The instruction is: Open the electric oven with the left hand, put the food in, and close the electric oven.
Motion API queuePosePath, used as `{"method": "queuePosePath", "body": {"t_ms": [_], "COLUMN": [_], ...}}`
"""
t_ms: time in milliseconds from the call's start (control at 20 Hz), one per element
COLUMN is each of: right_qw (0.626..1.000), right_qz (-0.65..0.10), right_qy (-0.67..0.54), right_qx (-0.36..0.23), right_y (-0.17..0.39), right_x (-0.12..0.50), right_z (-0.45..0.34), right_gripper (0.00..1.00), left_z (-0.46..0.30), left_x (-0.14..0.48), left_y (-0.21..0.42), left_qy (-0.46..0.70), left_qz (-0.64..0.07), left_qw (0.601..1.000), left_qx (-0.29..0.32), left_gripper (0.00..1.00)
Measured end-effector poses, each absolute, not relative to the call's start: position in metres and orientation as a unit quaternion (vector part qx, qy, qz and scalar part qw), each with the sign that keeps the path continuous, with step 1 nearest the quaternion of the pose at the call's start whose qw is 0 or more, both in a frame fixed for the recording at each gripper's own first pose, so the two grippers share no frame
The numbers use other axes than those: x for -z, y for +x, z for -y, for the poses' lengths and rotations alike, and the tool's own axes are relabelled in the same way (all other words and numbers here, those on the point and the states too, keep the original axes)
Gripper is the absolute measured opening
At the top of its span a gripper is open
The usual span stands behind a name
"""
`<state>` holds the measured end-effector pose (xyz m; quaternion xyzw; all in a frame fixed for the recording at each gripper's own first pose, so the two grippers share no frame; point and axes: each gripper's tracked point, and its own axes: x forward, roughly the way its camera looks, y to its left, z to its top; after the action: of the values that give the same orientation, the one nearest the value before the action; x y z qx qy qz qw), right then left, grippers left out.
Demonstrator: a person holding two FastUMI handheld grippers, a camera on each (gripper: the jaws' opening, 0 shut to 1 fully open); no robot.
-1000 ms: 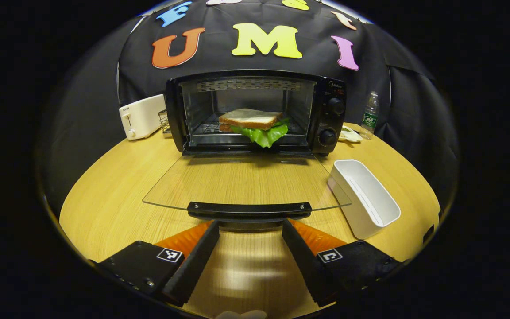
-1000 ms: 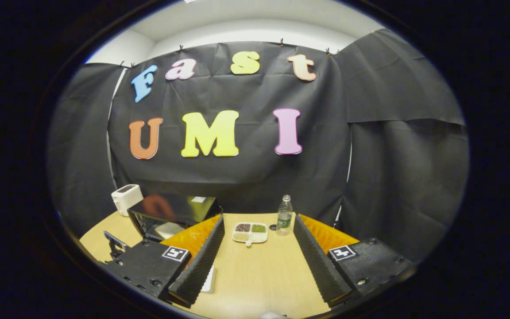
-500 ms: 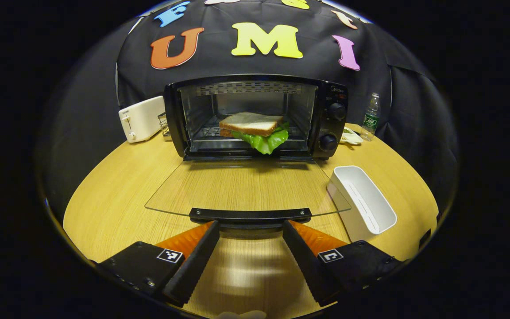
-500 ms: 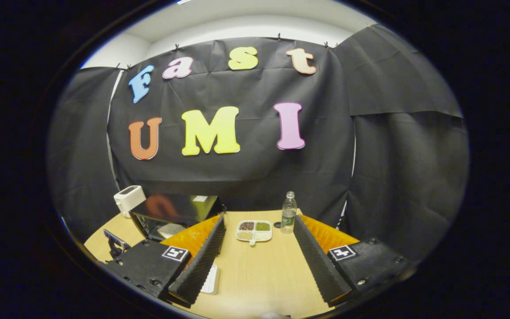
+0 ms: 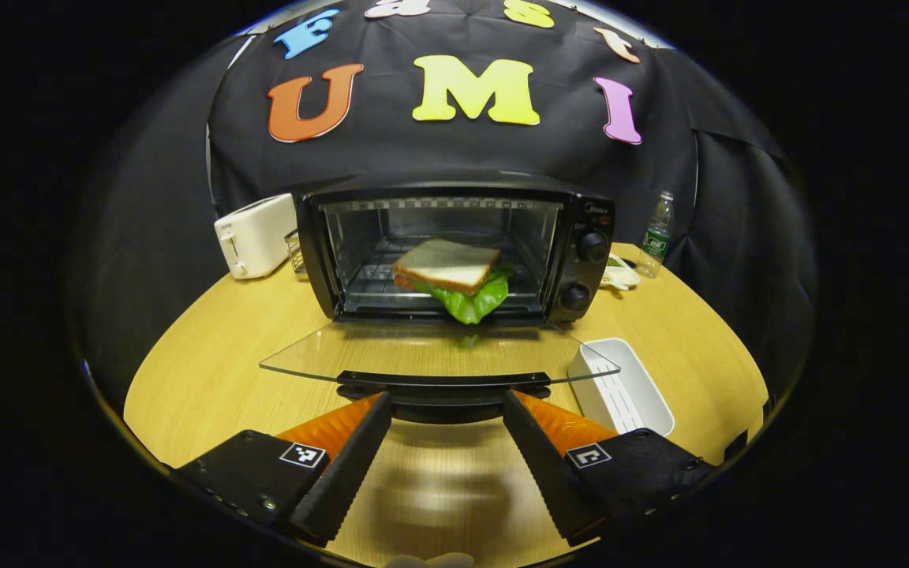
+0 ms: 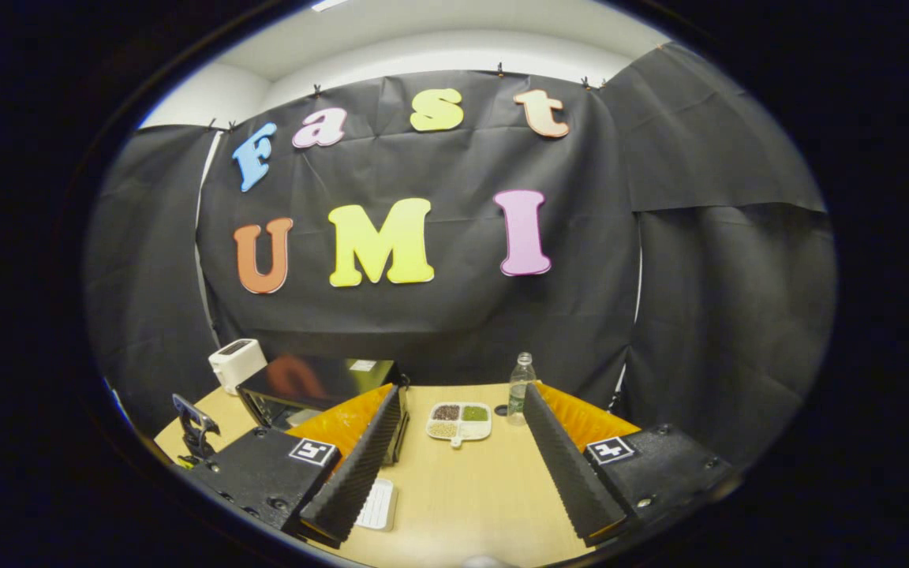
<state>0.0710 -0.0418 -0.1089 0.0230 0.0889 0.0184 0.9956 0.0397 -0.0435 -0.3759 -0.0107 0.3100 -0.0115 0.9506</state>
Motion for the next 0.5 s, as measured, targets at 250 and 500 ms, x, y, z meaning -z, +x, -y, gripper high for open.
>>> {"method": "queuePosePath", "body": {"t_ms": [250, 500], "right_qw": [0.996, 0.996], "right_qz": [-0.084, -0.08], "right_qy": [0.036, 0.037], "right_qx": [-0.013, -0.004], "right_y": [0.077, 0.08], "right_x": [0.102, 0.1], "right_z": [0.047, 0.055], "right_gripper": [0.95, 0.95], "left_z": [0.045, 0.043], "left_x": [0.338, 0.319], "left_y": [0.062, 0.094], "left_qy": [-0.012, -0.003], "left_qz": [-0.287, -0.273], "left_qw": [0.958, 0.962], "left_qx": [0.008, 0.006], "left_gripper": [0.95, 0.98]}}
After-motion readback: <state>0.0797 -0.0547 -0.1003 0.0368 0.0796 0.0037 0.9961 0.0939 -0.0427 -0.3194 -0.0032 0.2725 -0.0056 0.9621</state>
